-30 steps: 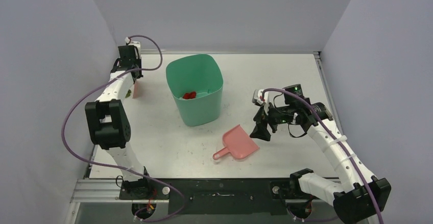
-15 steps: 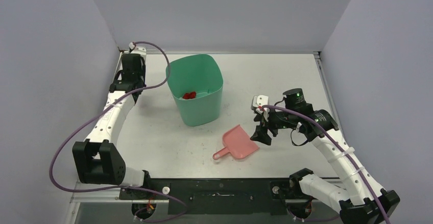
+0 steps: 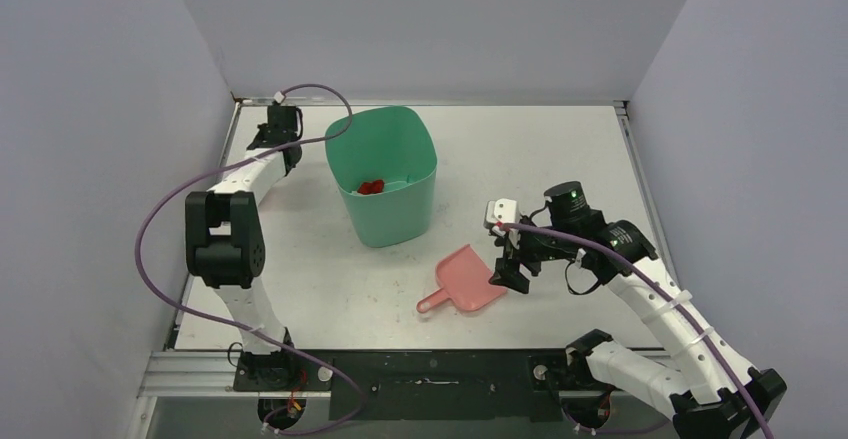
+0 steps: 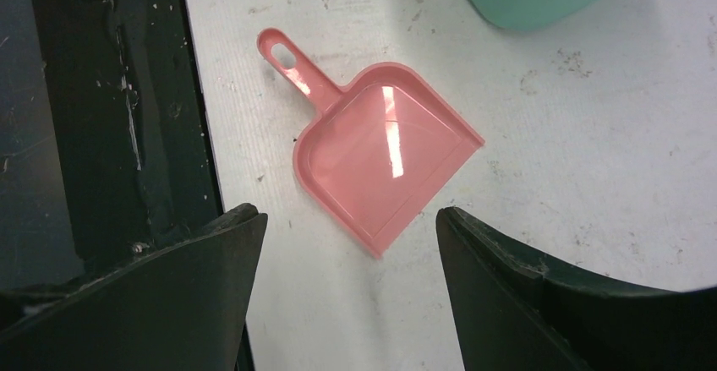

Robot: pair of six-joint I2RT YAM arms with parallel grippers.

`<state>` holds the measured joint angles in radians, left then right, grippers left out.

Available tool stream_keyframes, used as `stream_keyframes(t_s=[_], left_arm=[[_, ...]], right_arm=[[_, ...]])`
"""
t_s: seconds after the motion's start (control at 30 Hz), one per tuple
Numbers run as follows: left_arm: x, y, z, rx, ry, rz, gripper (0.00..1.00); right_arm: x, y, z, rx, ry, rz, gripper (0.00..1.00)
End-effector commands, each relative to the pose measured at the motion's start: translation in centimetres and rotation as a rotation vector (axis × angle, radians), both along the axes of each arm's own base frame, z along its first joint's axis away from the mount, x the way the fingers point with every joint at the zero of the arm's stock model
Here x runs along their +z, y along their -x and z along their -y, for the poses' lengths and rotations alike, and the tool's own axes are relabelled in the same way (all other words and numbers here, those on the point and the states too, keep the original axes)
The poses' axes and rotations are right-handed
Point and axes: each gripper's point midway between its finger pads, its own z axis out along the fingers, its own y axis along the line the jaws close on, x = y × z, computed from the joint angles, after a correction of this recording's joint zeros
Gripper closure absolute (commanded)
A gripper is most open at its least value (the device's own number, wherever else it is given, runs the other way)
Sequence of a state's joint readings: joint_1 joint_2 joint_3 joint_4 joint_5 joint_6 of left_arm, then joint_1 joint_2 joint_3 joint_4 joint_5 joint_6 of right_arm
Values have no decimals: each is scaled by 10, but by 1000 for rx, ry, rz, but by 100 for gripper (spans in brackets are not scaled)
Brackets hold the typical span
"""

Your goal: Sweep away the paper scraps from the table

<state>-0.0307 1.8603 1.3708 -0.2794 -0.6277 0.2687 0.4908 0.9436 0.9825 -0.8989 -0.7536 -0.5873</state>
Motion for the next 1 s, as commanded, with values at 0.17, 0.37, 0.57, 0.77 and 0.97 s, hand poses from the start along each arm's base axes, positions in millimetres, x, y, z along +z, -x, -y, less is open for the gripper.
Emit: stream_keyframes(t_s=[0.17, 0.37, 0.57, 0.77, 0.97], left_arm=[[24, 34, 31, -51, 164, 101, 100], [5, 87, 61, -91, 324, 59, 100], [-12, 126, 90, -70, 438, -60, 100], [-15, 165, 127, -107, 557, -80, 100], [6, 197, 171, -167, 699, -62, 100]], right_arm=[[-10, 1, 0, 54, 67, 76, 24], [-4, -2, -6, 94, 70, 108, 24], [-5, -12, -16, 95, 90, 109, 25], [-11, -15, -42, 99, 60, 134, 25], [-18, -12, -76, 70, 11, 166, 25]])
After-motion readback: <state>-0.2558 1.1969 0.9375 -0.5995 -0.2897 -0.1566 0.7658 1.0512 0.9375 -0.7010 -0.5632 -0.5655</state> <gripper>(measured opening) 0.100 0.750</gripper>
